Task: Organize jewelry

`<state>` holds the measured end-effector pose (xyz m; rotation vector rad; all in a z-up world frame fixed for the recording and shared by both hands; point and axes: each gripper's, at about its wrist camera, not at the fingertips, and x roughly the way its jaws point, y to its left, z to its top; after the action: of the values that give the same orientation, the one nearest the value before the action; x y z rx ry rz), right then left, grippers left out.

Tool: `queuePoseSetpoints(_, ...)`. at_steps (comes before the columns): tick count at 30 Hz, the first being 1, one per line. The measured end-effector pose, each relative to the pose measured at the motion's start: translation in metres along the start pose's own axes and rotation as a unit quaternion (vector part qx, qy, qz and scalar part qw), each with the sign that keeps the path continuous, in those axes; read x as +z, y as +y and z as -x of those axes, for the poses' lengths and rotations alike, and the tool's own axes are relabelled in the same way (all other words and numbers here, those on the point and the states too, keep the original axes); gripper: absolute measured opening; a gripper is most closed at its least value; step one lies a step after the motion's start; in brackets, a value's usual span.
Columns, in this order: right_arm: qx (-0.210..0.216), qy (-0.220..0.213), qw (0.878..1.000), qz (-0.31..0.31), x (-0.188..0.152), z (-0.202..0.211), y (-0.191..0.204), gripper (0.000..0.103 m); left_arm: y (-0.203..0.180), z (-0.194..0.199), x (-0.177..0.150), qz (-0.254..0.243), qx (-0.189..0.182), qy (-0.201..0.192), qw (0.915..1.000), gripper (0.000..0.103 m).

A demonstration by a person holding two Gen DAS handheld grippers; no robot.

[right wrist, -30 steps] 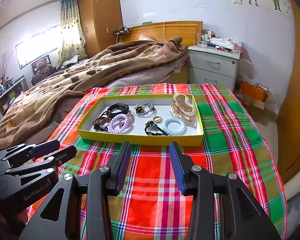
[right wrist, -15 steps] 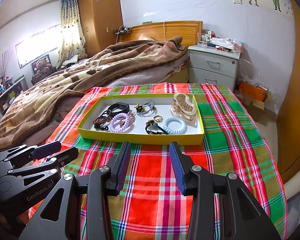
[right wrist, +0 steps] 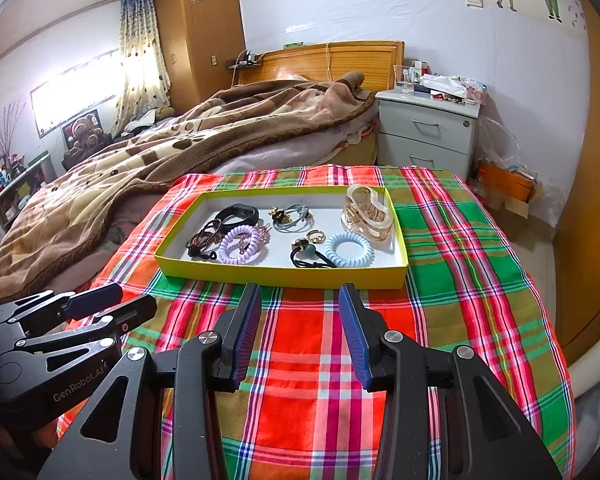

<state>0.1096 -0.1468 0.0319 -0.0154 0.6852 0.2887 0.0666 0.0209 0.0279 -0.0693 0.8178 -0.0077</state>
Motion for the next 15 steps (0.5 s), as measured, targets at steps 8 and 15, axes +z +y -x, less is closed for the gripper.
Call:
queuePoseSetpoints(8, 0.0, 0.0, 1.0, 0.0, -0.0007, 0.0001, 0.0002, 0.041, 0.0007, -0.0012, 0.0007, 0.002, 0.001, 0.003, 1.0, 0.043)
queuePoseSetpoints(15, 0.0, 0.001, 1.0, -0.001, -0.0012, -0.0003, 0.0, 0.041, 0.0009, -0.0007, -0.0002, 0.006, 0.003, 0.003, 1.0, 0.043)
